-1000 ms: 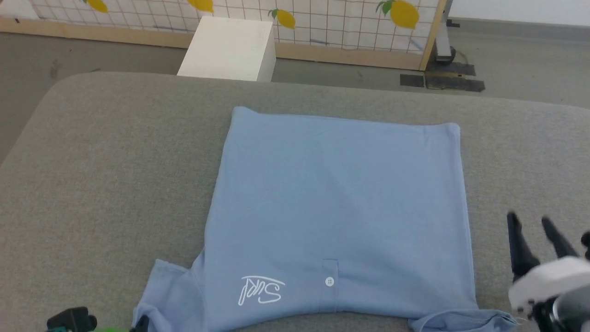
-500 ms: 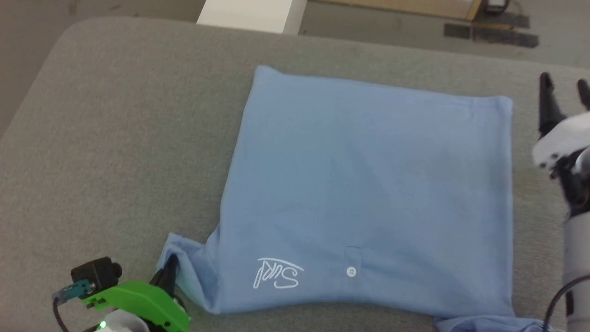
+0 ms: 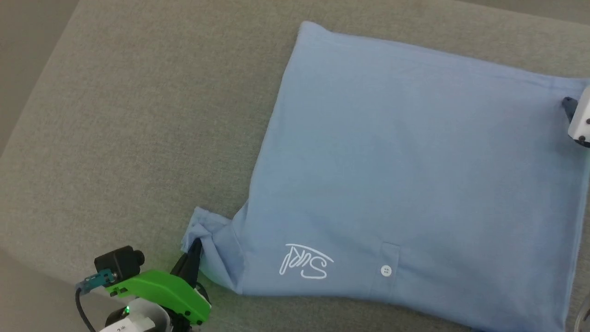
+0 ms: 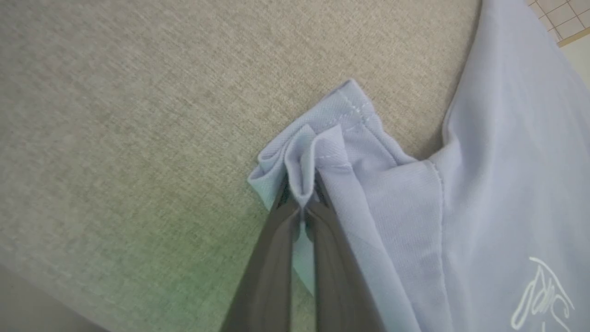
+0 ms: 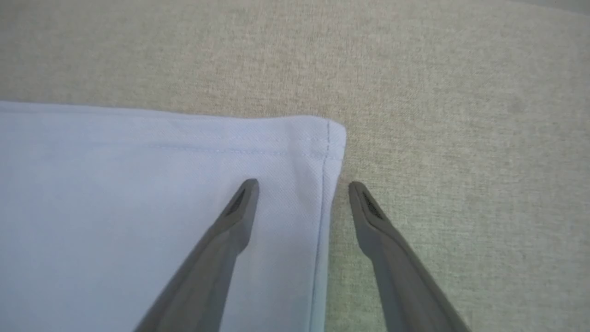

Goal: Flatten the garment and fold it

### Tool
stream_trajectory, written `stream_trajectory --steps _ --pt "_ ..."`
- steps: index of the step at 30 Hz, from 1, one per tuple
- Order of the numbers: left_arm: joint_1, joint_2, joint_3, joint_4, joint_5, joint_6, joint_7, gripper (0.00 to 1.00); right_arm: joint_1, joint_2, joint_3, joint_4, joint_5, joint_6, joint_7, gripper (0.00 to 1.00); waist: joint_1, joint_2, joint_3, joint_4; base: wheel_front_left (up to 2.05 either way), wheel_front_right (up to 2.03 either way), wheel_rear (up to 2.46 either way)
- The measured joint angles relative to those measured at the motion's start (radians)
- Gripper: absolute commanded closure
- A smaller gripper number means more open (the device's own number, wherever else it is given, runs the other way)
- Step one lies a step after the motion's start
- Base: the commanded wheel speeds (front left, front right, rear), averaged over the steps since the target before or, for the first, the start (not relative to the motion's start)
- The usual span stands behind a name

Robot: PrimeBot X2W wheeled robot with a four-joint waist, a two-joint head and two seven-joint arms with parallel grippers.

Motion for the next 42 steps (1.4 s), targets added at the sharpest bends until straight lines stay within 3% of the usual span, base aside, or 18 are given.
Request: stream_trajectory --steps 1,2,5,9,14,17,22,27,36,37,42 --pt "-0.003 -0.002 -0.001 0.003 0.0 -0.003 -0.005 1.0 -0.002 0.002 -0.007 -0.007 -0.013 0.0 0.038 0.0 0.0 0.0 0.008 0.006 0.0 0.0 0.0" --pt "-0.005 -0.003 -0.001 0.006 0.0 -0.008 -0.008 1.0 -0.002 0.003 -0.013 -0.019 -0.023 0.0 0.07 0.53 0.0 0.0 0.015 0.01 0.0 0.0 0.0" --pt "-0.009 -0.006 -0.004 0.015 -0.002 -0.009 -0.013 1.0 -0.005 0.004 -0.026 -0.069 -0.052 0.0 0.135 1.0 0.0 0.0001 0.027 0.021 0.0 0.0 0.0" --pt "-0.009 -0.006 -0.003 0.029 -0.002 -0.009 -0.022 1.0 0.038 0.021 -0.028 -0.15 -0.026 0.0 0.073 1.0 0.0 0.0 0.018 0.024 0.0 0.0 0.0" --pt "-0.001 0.005 0.01 0.037 -0.006 -0.007 -0.024 1.0 0.191 0.026 -0.005 -0.271 0.06 0.0 -0.224 1.0 0.0 0.0 -0.023 0.014 0.0 0.0 0.0" --pt "0.024 0.022 0.023 0.036 -0.006 0.006 -0.021 1.0 0.306 0.062 -0.006 -0.331 0.12 0.0 -0.38 1.0 0.0 0.0 -0.059 0.0 0.0 0.0 0.0" --pt "0.096 0.051 0.04 0.002 -0.007 0.033 0.005 1.0 0.548 0.146 -0.064 -0.489 0.172 0.0 -0.544 1.0 -0.0001 0.0 -0.141 -0.045 0.0 0.0 0.0" --pt "0.124 0.064 0.043 -0.035 -0.008 0.046 0.026 1.0 0.725 0.172 -0.135 -0.594 0.178 0.0 -0.496 1.0 -0.0001 0.0 -0.191 -0.104 0.0 0.0 0.0" --pt "0.147 0.077 0.042 -0.071 -0.009 0.065 0.047 1.0 0.907 0.174 -0.153 -0.592 0.312 0.0 -0.165 1.0 -0.0001 0.0 -0.247 -0.198 0.0 0.0 0.0" --pt "0.147 0.078 0.036 -0.076 -0.009 0.065 0.054 1.0 0.939 0.174 -0.147 -0.576 0.317 0.0 -0.065 1.0 -0.0001 0.0 -0.254 -0.211 0.0 0.0 0.0" --pt "0.147 0.079 0.029 -0.08 -0.009 0.065 0.061 1.0 0.968 0.171 -0.137 -0.572 0.372 0.0 0.037 1.0 -0.0001 0.0 -0.261 -0.218 0.0 0.0 0.0"
